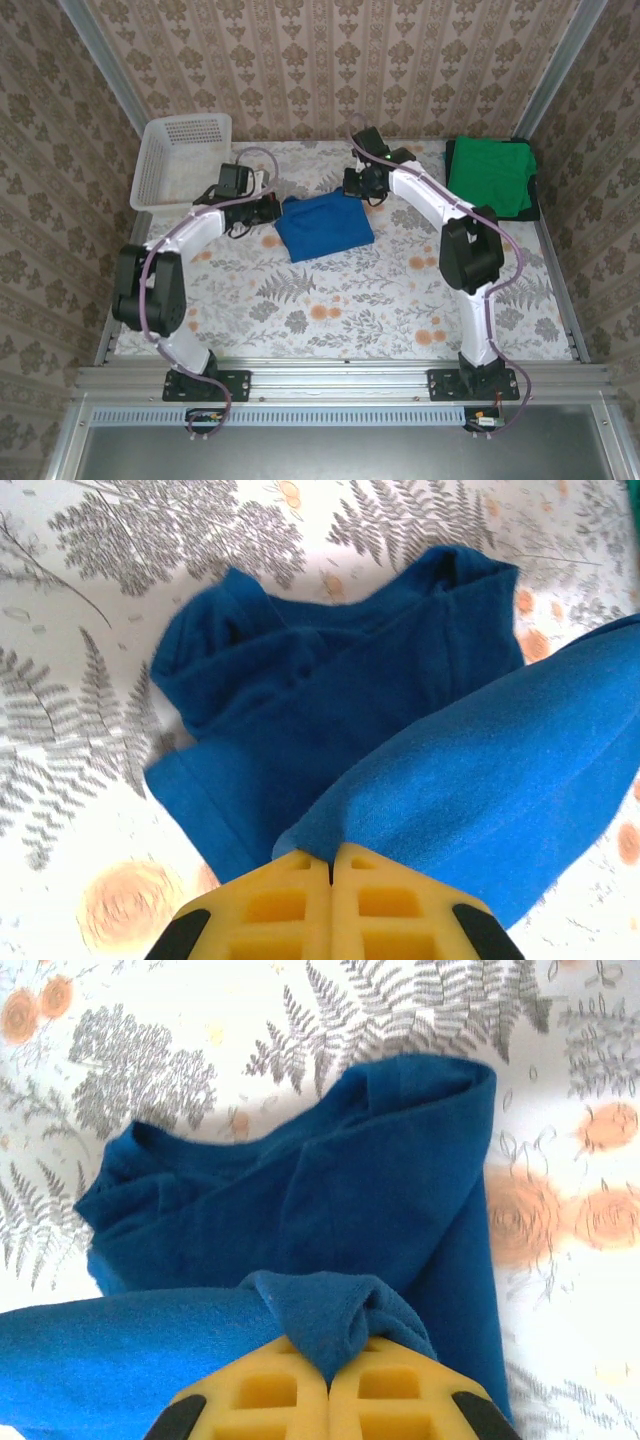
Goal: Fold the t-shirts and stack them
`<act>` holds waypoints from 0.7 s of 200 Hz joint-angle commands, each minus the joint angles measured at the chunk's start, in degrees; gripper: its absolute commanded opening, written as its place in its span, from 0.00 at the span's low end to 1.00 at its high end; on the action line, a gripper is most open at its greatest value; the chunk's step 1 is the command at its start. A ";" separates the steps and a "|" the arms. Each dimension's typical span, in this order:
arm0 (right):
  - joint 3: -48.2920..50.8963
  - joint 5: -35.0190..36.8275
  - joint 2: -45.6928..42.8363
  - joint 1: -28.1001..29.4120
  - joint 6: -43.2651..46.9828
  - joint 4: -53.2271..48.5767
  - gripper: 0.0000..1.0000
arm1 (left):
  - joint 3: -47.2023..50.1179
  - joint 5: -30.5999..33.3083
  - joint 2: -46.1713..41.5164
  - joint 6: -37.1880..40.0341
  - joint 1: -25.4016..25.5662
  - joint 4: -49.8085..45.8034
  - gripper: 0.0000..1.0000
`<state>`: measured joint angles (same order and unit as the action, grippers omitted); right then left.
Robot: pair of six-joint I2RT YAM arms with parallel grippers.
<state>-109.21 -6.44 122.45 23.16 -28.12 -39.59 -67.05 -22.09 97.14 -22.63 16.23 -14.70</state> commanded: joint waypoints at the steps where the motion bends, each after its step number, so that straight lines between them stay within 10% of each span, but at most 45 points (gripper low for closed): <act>1: -7.04 -2.47 5.47 -1.61 1.71 -2.30 0.09 | -5.91 -1.05 4.24 3.46 -2.20 -2.15 0.04; 54: -31.61 0.70 17.53 -3.49 4.62 -16.55 0.47 | -16.87 -1.00 12.44 6.33 -3.79 -8.27 0.29; 100: -5.82 -4.15 3.83 -0.10 5.88 0.76 0.55 | -12.46 3.61 8.13 9.21 -0.32 -5.70 0.35; 140: -4.88 -0.88 8.65 -0.94 6.24 -0.96 0.54 | -14.28 0.81 16.82 8.83 1.22 -5.35 0.35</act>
<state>-114.74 -8.01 128.53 23.38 -23.38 -42.22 -80.60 -20.36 108.88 -15.35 17.28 -20.38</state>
